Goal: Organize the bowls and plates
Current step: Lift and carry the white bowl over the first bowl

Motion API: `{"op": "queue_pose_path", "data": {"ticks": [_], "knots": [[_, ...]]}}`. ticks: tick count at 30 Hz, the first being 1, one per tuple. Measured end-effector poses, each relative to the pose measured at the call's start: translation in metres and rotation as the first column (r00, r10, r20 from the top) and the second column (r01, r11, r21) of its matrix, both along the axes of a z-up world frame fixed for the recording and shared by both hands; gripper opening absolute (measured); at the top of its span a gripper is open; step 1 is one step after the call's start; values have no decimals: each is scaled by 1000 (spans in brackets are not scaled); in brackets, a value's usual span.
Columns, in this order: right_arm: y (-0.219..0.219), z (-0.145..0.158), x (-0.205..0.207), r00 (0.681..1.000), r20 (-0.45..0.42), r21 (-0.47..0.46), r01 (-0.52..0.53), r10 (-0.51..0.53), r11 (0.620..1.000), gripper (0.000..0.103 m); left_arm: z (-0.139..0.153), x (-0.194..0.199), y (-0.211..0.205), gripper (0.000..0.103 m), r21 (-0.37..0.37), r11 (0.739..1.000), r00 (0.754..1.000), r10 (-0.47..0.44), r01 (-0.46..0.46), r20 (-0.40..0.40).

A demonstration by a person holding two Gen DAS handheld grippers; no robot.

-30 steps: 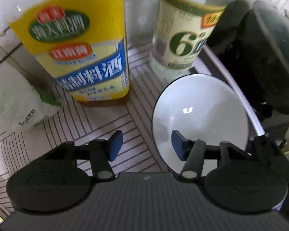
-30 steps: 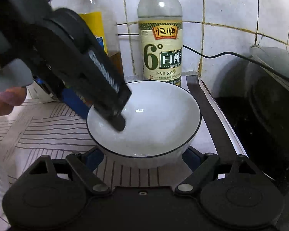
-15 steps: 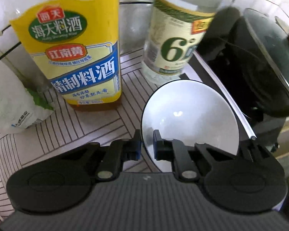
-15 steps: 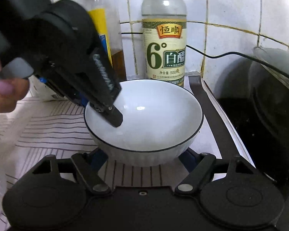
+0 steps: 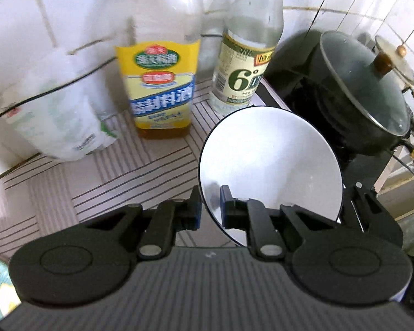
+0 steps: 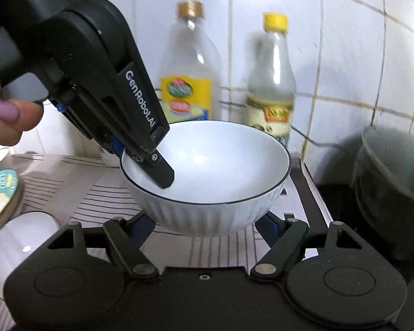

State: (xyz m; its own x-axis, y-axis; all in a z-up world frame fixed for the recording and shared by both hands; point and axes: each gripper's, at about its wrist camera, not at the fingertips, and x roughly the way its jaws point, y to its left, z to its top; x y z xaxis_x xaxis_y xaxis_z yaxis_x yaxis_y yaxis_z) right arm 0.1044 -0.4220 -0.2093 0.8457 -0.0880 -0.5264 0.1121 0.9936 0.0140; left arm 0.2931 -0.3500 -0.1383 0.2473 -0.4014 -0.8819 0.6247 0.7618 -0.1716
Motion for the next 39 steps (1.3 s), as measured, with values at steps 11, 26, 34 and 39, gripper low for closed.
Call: {"op": "queue_pose_path", "data": {"ticks": [11, 26, 34, 39], "knots": [[38, 46, -26, 989, 101, -2, -112, 112, 994, 82, 55, -26, 68, 13, -84, 995, 997, 51, -56, -62], [83, 53, -39, 951, 106, -45, -286, 290, 957, 82, 58, -59, 130, 13, -98, 981, 984, 162, -168, -71], [103, 30, -32, 918, 24, 24, -397, 396, 918, 82, 28, -67, 165, 14, -38, 963, 954, 257, -266, -153], [114, 20, -28, 892, -30, 81, -449, 452, 890, 82, 14, -73, 179, 14, 9, 954, 935, 296, -300, -198]]}}
